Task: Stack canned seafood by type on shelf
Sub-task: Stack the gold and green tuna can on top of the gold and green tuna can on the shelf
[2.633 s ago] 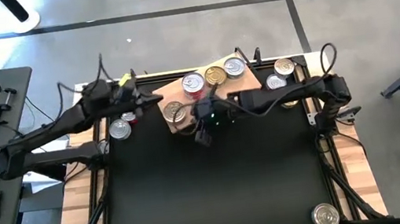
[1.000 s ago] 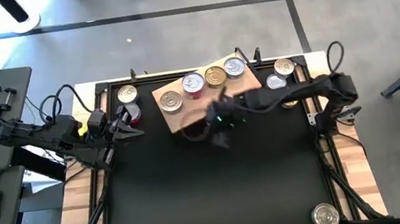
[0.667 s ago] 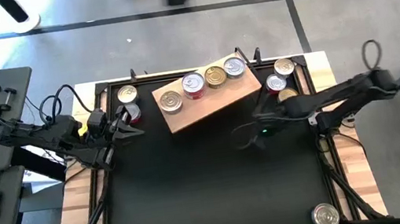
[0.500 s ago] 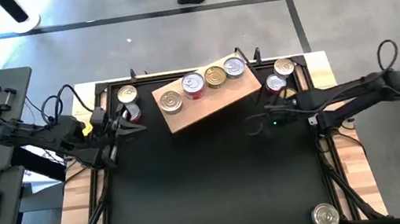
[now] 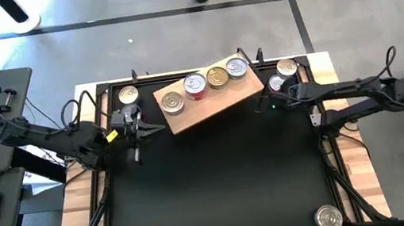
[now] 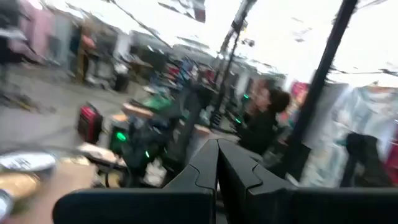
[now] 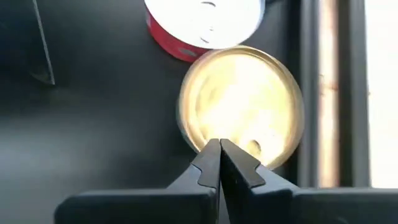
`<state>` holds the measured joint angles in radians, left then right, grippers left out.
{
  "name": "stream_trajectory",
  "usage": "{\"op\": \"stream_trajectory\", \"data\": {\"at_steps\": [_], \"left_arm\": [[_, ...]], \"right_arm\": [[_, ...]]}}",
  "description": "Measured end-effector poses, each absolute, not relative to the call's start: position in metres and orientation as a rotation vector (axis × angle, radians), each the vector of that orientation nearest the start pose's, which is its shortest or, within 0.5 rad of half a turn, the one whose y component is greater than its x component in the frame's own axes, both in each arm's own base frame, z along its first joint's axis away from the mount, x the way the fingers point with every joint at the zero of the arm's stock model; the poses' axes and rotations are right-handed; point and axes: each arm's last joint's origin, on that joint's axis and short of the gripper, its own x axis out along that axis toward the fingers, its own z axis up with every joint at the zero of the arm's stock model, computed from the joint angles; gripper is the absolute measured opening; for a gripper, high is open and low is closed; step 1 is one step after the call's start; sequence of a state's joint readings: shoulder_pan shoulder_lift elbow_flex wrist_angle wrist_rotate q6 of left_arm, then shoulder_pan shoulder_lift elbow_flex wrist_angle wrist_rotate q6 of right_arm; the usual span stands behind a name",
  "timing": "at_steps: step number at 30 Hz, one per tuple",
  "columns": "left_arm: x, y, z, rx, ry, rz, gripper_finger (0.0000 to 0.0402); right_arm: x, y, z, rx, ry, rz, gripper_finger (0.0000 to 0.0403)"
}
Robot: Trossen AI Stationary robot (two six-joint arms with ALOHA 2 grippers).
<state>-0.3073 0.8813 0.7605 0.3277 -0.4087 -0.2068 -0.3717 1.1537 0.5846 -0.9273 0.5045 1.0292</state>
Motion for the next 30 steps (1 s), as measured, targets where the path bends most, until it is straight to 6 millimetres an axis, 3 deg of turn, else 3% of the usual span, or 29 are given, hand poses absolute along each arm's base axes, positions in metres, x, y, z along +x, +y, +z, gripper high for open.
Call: {"op": "stream_trajectory", "data": {"at_steps": [9, 15, 21, 30], "left_arm": [[0.198, -0.049, 0.360, -0.249, -0.287, 0.146, 0.0000], [0.199, -0.050, 0.359, -0.247, -0.281, 0.147, 0.0000], [0.199, -0.050, 0.359, -0.247, -0.281, 0.146, 0.0000], [0.200, -0.056, 0.350, -0.246, -0.184, 0.089, 0.0000]], "right_arm": [[0.135, -0.088, 0.162, 0.609, 1.024, -1.437, 0.0000], [0.126, -0.084, 0.148, 0.666, 1.062, -1.433, 0.0000], [0.137, -0.062, 0.147, 0.661, 1.110, -1.267, 0.0000], [0.160, 0.001, 0.155, 0.757, 1.127, -0.956, 0.0000]]}}
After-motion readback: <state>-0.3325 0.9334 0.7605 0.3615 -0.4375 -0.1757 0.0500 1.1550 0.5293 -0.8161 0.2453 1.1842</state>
